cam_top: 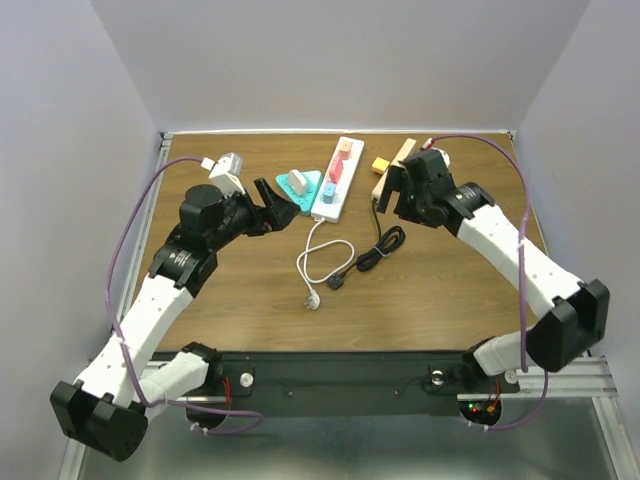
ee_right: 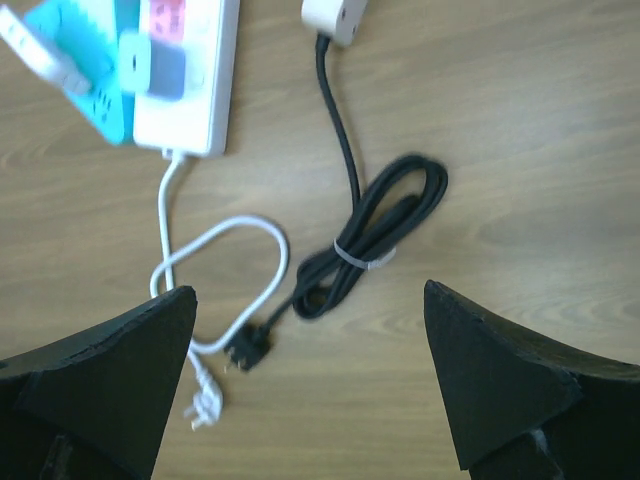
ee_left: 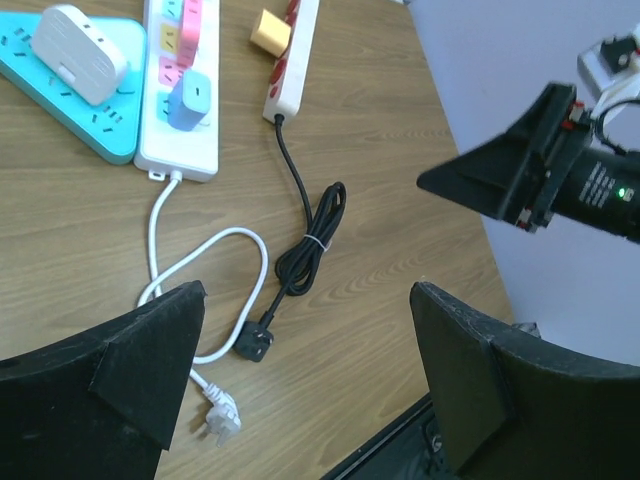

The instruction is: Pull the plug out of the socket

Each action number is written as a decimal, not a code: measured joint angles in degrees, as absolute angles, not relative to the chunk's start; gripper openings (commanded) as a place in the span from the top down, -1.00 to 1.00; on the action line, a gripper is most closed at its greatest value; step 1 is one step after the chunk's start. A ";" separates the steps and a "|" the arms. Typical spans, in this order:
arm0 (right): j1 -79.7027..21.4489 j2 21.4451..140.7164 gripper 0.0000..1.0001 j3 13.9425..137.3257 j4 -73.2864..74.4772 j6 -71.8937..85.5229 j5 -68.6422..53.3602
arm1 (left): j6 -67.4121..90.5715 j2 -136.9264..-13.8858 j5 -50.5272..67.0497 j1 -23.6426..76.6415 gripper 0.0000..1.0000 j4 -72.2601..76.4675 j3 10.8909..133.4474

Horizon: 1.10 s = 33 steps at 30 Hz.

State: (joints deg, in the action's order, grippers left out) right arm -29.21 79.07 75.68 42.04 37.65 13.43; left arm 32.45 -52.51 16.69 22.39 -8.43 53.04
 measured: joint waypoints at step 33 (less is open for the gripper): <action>-15.75 133.10 -0.75 119.52 42.50 31.46 5.76 | 31.64 -77.78 8.36 34.09 -0.80 -10.15 65.60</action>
State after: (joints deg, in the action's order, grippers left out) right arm -15.75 133.10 119.52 42.50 31.46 5.76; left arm 31.64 -77.78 8.36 34.09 -10.15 65.60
